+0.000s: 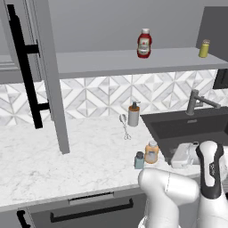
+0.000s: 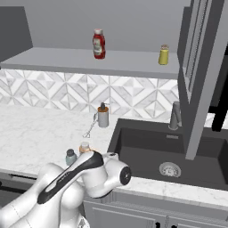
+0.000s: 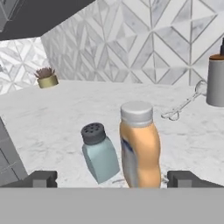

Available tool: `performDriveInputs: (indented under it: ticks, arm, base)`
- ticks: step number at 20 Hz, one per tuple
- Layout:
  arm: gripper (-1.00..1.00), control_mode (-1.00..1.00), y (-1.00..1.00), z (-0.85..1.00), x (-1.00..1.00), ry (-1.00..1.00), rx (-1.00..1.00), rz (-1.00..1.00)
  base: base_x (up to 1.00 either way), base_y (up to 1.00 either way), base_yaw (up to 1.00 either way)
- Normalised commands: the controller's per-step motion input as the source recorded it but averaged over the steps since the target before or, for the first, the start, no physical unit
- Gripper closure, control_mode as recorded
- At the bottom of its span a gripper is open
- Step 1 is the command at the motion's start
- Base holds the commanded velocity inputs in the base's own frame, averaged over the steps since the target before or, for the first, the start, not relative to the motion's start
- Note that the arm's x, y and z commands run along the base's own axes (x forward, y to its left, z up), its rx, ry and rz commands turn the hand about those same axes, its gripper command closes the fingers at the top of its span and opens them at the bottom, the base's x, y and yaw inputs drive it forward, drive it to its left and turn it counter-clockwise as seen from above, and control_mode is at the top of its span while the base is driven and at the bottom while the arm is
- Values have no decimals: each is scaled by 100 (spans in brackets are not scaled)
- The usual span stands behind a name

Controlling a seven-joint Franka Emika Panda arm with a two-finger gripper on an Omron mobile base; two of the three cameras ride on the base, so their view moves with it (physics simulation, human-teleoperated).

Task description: Put the shaker and condiment bottle from the counter next to their counterparts in the cabinet.

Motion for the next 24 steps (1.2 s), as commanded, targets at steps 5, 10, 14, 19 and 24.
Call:
performDriveInputs:
  ticks: [5, 10, 14, 19, 24]
  arm:
    - [-100, -100, 0, -18, 39, 0, 7, 8]
    - [-100, -100, 0, -18, 27, 0, 13, 12]
    - [-100, -100, 0, -9, 50, 0, 16, 9]
    - [-100, -100, -4, -18, 46, 0, 10, 6]
    - [-100, -100, -5, -24, 15, 0, 10, 9]
  base:
    - [0, 0, 0]
    - [0, 0, 0]
    - [0, 0, 0]
    - [0, 0, 0]
    - [0, 0, 0]
